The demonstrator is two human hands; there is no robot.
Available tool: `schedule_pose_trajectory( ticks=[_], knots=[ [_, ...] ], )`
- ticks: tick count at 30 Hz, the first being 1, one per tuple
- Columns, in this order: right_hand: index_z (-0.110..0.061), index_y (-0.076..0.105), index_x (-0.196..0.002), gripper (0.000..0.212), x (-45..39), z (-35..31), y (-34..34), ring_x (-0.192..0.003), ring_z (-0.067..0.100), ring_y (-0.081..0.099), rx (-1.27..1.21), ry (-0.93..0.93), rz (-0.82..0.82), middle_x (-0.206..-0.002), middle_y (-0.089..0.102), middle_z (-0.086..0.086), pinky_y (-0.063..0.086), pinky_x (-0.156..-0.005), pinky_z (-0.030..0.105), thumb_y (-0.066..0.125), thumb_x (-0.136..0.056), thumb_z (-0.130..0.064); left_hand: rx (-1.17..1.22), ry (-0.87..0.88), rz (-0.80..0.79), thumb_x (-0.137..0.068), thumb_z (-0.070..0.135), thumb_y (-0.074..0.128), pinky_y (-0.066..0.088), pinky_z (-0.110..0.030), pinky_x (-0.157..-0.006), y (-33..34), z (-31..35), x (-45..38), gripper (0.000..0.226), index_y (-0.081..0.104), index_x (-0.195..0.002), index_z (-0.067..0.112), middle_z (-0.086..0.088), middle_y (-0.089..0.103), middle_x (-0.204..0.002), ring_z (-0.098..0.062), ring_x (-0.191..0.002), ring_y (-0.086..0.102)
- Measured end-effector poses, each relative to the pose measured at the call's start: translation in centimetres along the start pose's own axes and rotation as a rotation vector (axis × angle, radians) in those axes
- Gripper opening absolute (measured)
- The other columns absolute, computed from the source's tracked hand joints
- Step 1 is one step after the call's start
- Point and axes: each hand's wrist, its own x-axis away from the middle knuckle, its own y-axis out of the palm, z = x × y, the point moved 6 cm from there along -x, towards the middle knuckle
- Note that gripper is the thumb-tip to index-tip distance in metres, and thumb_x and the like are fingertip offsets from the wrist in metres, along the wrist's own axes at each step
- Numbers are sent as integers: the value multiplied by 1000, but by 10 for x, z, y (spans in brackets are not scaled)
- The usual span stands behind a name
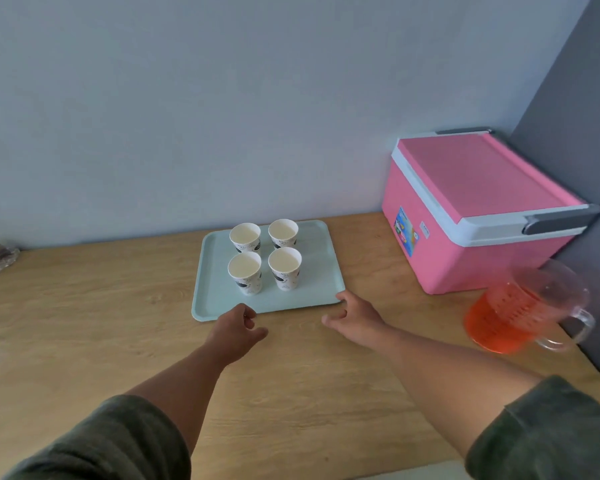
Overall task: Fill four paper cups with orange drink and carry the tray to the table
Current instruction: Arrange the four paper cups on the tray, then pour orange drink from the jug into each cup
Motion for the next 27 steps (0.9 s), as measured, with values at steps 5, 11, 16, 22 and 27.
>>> schedule_pose_trajectory(
  ticks=[5,11,16,22,27],
  knots=[
    [-22,53,-145,68,55,23,-8,-90,16,68,-23,88,112,-97,65,-4,57,-82,33,78,-87,-49,-70,156,-116,-82,38,80,44,-24,-69,13,18,8,40,60,-112,21,6,64,-99,-12,-89,60],
    [-20,52,-145,65,121,47,-6,-85,18,68,-67,194,220,-89,64,-3,56,-82,36,77,-90,-43,-110,295,-216,-81,38,81,42,-23,-69,29,28,33,39,62,-111,22,6,64,-97,-9,-84,60],
    [-17,52,-146,65,171,70,-14,-82,15,64,-93,245,279,-85,62,-4,52,-79,32,78,-91,-41,-166,402,-285,-81,38,81,47,-28,-77,47,50,55,36,61,-107,24,4,66,-97,-14,-89,63],
    [-16,53,-142,62,211,105,-46,-83,16,61,-134,318,360,-88,58,-3,51,-78,32,78,-90,-39,-172,503,-331,-83,38,80,46,-28,-79,76,98,73,38,63,-112,21,5,65,-98,-16,-92,63],
    [-17,51,-145,66,229,142,-75,-88,18,61,-164,349,405,-88,56,-4,48,-77,30,77,-90,-41,-200,554,-355,-85,39,79,44,-26,-77,109,139,81,40,63,-116,20,5,65,-100,-14,-91,62]
  ],
)
